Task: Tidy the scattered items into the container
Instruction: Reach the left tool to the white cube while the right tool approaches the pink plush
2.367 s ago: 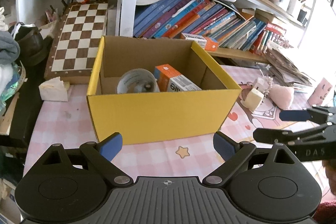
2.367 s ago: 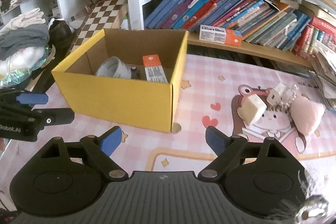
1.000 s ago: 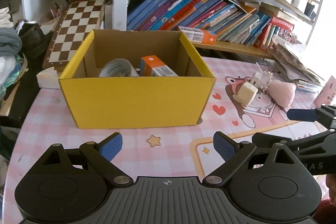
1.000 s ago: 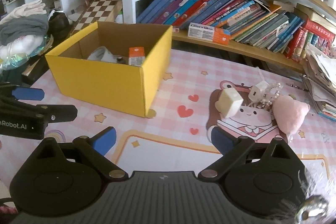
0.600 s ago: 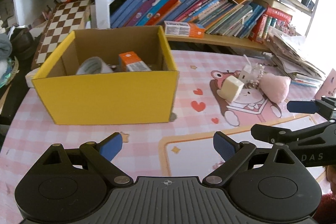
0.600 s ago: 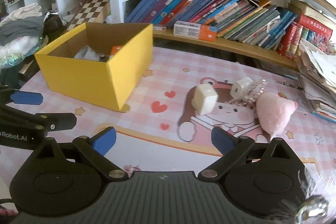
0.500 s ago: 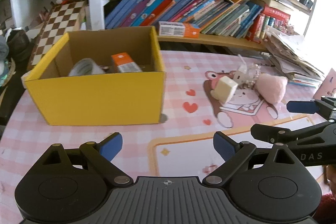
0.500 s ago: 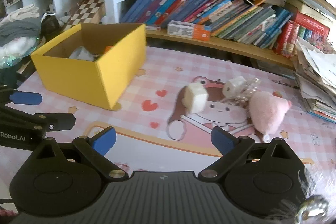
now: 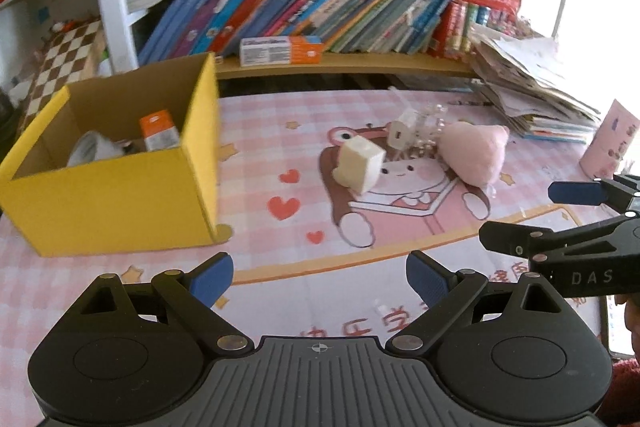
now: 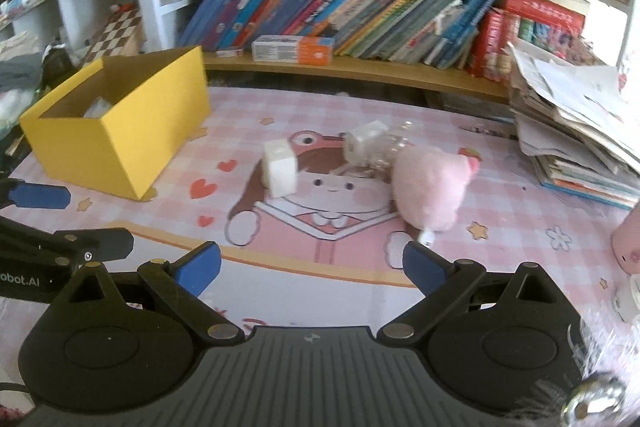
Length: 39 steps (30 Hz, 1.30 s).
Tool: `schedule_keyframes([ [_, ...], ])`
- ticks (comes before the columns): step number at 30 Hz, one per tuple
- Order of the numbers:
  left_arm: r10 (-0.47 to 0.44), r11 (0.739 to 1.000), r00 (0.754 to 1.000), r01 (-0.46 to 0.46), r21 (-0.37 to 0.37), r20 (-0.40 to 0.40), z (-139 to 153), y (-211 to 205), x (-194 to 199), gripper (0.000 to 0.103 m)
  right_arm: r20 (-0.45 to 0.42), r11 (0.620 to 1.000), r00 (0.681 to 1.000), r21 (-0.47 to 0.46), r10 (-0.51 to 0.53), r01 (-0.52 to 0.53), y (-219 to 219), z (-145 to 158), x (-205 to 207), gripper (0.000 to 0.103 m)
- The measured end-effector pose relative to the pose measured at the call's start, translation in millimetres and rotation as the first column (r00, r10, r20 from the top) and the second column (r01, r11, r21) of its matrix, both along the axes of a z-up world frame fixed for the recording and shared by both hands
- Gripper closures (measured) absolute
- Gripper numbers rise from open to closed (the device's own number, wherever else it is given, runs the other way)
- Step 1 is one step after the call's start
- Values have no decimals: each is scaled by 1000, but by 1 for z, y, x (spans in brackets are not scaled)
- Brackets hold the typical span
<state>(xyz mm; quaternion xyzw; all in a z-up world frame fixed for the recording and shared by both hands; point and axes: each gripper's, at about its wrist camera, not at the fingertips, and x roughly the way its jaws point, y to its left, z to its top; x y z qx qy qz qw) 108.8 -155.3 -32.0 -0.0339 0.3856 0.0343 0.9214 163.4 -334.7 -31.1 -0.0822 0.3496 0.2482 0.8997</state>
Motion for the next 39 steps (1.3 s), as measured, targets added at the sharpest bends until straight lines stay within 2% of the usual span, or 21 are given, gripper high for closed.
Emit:
schedule_keyframes([
  [15,-88,995,996,90,34,-34,-7,-33,32,8,-33,995,995,12,-95,95,-31,-9,26,4],
  [27,-112,992,993,114,49,-50,-13,-41,61,8,-35,993,993,-17,-116,115,-35,-18,48,4],
  [39,-109,993,991,112,33,-76,-29,-40,94,8,-48,990,991,-72,-124,121,-35,-34,78,4],
])
